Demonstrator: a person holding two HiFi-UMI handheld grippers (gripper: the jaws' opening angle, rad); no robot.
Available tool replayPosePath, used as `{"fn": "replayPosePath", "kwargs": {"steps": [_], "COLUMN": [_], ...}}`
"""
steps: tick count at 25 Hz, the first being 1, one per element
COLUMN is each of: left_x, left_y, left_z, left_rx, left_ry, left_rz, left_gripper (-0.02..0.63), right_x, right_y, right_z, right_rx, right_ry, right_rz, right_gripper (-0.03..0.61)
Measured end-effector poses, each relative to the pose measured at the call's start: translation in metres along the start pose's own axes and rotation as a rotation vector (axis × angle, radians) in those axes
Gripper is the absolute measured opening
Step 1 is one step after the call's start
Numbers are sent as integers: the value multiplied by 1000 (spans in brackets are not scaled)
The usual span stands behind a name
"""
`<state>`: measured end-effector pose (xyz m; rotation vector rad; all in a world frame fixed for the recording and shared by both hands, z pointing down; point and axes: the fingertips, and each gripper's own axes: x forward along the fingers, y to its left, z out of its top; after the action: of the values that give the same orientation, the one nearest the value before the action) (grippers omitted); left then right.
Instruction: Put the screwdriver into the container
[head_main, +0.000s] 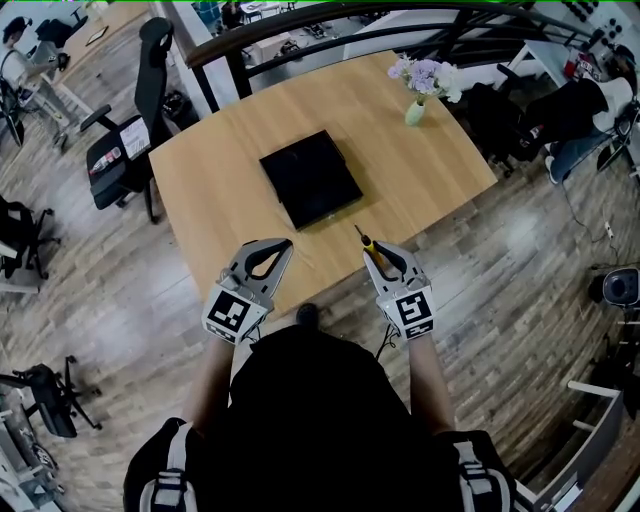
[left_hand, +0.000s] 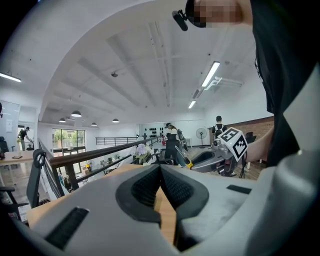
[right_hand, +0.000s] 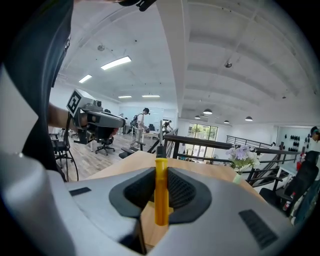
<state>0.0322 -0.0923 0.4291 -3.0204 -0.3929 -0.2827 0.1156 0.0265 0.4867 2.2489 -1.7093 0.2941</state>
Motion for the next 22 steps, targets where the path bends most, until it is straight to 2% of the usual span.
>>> {"fn": "replayPosePath", "kwargs": {"steps": [13, 18, 22], "left_x": [-9, -11, -7], "left_y": [34, 44, 56], "left_z": [-14, -20, -23], "left_rx": [-18, -49, -72], "left_ry": [-2, -2, 10], "left_rz": [28, 85, 163], "left_gripper": [23, 21, 23], "right_x": [37, 54, 75], "right_y": [10, 9, -3], "right_z": [-11, -9, -4], "right_rx": [-17, -23, -49], "right_ry": [51, 50, 48], "right_rz": [35, 90, 161], "right_gripper": [86, 86, 86]}}
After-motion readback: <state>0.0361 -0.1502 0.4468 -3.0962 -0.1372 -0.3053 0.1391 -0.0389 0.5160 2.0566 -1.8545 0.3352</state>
